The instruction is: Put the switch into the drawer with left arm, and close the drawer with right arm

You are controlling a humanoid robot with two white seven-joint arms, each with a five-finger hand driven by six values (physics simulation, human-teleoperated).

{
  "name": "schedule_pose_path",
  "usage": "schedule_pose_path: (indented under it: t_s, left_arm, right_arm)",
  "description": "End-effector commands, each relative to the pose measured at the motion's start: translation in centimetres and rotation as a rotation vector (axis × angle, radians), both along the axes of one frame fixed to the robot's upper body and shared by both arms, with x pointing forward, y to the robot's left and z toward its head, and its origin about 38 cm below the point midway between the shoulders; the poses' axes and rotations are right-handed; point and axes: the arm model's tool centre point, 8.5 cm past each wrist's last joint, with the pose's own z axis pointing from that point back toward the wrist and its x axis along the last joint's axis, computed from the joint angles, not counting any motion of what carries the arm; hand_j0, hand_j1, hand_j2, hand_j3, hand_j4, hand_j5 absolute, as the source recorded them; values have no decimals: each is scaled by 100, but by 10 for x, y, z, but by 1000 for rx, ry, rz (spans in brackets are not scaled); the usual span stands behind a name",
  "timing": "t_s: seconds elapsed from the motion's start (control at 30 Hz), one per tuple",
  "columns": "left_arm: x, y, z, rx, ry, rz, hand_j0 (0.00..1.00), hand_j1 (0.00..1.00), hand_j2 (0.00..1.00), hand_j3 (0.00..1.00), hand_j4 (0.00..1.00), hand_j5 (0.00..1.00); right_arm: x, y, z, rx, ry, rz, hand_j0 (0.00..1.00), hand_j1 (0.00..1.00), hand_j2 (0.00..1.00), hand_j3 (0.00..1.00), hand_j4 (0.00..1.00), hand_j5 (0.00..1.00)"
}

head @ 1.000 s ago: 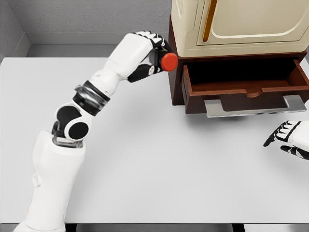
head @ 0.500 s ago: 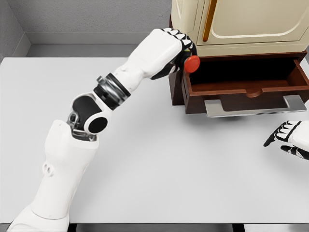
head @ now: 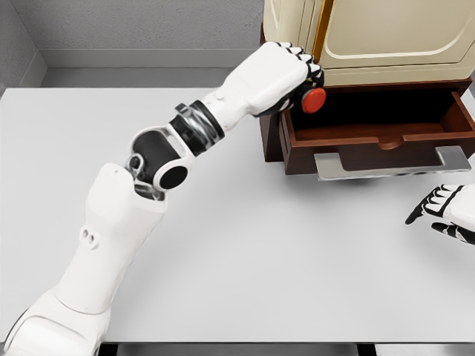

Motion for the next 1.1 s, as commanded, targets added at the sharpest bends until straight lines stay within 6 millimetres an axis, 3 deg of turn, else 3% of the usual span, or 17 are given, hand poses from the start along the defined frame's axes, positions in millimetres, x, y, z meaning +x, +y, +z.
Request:
schedule_pose_path:
  t_s: [0.0,0.13,0.43,0.7,0.73,0.87,1.07]
  left_arm:
    - [-3,-7,-5,13,11,-17,36,36,36,36,36,36]
    - [-5,-20,1,24,8,-13,36,36,36,36,36,36]
    - [-1,-27,14,37,-14,-8,36,36,36,36,36,36]
    - [-2,-37,11,64,-11,-22,37,37,37,37,37,37]
    - [-3,-38,11,64,-13,-25,44,44,44,44,44,44]
    - [-4,-38,11,65,-14,-27,57,57,57,57,57,57]
    - [-5,-40,10,70,-14,-33,60,60,60,60,60,60]
  right_arm:
    - [0,0,1,4,0,-2,60,60,60,60,60,60]
    - [0,-1,1,4,1,-4,60,60,60,60,60,60]
    - [1,-1,1,5,-2,-4,60,60,60,60,60,60]
    - [1,0,2,5,-4,-2,60,60,60,60,60,60]
    - [1,0,1,5,-2,-2,60,60,60,60,60,60]
    - [1,-1,1,6,-2,-4,60,60,60,60,60,60]
    - [1,-1,1,5,-3,-6,60,60,60,60,60,60]
